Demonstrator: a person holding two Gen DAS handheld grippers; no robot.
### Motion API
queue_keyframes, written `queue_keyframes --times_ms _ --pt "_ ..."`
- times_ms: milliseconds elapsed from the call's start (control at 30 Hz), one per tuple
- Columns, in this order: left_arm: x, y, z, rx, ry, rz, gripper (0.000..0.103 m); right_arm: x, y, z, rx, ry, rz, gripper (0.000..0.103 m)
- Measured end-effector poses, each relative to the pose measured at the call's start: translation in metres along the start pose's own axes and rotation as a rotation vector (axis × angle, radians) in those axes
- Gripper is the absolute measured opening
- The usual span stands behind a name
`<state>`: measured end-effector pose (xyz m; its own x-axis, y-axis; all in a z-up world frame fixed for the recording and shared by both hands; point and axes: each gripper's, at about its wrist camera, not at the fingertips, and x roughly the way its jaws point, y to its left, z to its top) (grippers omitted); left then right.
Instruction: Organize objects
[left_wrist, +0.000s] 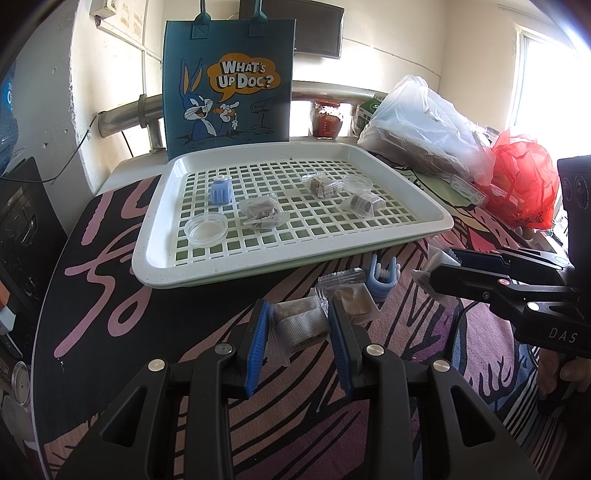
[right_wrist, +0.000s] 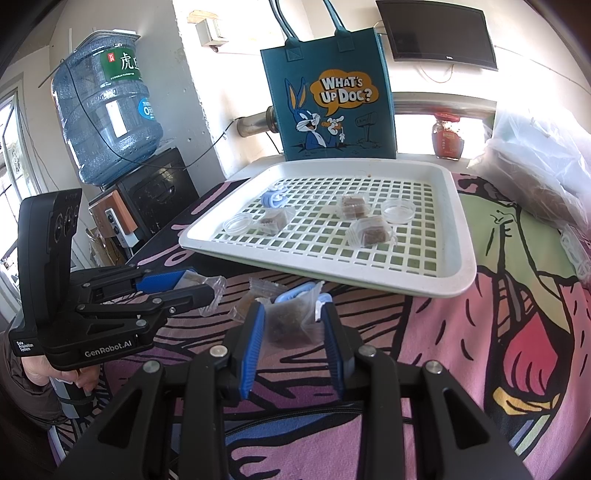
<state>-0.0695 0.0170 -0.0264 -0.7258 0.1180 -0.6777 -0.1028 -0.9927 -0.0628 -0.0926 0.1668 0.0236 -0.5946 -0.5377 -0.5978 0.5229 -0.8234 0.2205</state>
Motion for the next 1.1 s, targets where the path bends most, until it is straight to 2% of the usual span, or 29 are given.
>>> queue_keyframes --times_ms 467,700,900,1000,1100 --pt "0.003 0.002 0.0 -0.01 0.007 -0.012 0.032 -0.001 -0.003 0.001 0.012 0.0 0.001 0.031" --pt "0.0 0.011 0.007 -0.032 0.003 -0.006 0.032 -0.011 -0.028 0.011 0.128 -0.014 0.014 0.031" --pt "-0.006 0.03 0.037 -0.071 -0.03 -0.012 0.032 -0.028 -0.055 0.04 0.214 -0.043 0.022 0.031" --pt "0.01 0.038 0.053 -0.096 -0.004 0.021 0.032 -0.018 -0.066 0.058 0.223 -0.01 0.019 0.031" --pt "0.032 0.042 0.06 -0.103 0.043 0.048 0.032 0.005 -0.073 0.066 0.214 0.06 -0.044 0.031"
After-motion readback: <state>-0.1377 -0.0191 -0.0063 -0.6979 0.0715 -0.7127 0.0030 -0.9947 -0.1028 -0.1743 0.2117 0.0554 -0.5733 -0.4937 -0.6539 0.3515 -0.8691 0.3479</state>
